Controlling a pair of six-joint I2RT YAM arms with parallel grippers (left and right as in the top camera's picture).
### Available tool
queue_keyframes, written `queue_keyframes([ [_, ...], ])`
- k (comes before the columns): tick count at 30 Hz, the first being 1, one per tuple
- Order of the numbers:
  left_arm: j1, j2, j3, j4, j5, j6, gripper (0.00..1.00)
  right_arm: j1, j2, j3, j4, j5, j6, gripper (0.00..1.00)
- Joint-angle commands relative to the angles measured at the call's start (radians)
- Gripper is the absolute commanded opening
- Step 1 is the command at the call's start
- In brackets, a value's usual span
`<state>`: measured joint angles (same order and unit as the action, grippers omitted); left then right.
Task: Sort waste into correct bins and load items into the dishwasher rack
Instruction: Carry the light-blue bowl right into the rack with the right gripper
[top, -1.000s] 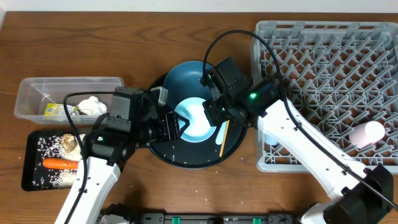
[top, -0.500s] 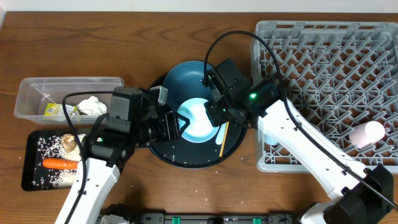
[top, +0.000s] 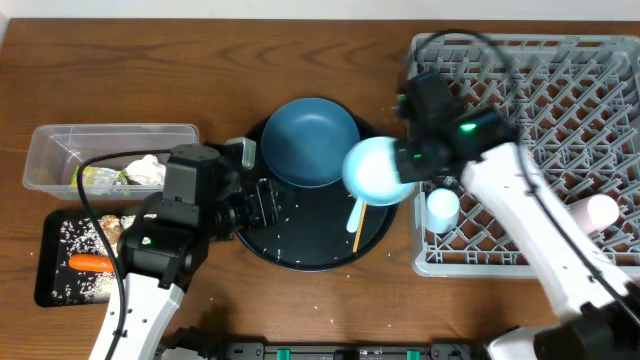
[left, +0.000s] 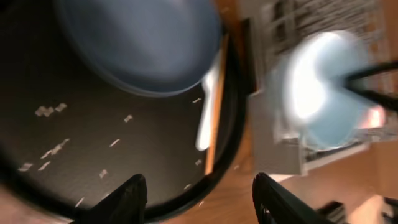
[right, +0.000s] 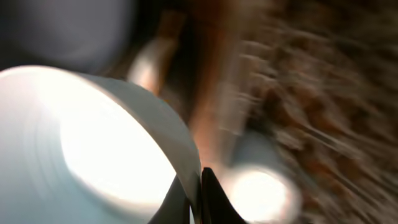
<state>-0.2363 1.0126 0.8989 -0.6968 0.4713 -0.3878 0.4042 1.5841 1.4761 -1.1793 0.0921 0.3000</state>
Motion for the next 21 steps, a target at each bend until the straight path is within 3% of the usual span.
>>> queue_keyframes([
  [1,0.005,0.008,0.025,-0.05,-0.118,0.01,0.56,-0.099,-0.066,0.061,-0.071,0.275,0.048,0.01],
  [6,0.005,0.024,0.019,-0.102,-0.125,0.02,0.56,-0.274,-0.094,0.067,-0.177,0.598,0.105,0.01],
  [10,0.005,0.039,0.014,-0.119,-0.121,0.019,0.56,-0.416,-0.093,0.067,-0.166,0.756,0.134,0.01],
  [16,0.005,0.049,-0.001,-0.164,-0.121,0.02,0.56,-0.58,-0.093,0.067,0.021,0.882,0.112,0.01],
  [21,0.005,0.063,-0.001,-0.189,-0.121,0.02,0.56,-0.653,-0.084,0.067,0.241,0.999,-0.048,0.01],
])
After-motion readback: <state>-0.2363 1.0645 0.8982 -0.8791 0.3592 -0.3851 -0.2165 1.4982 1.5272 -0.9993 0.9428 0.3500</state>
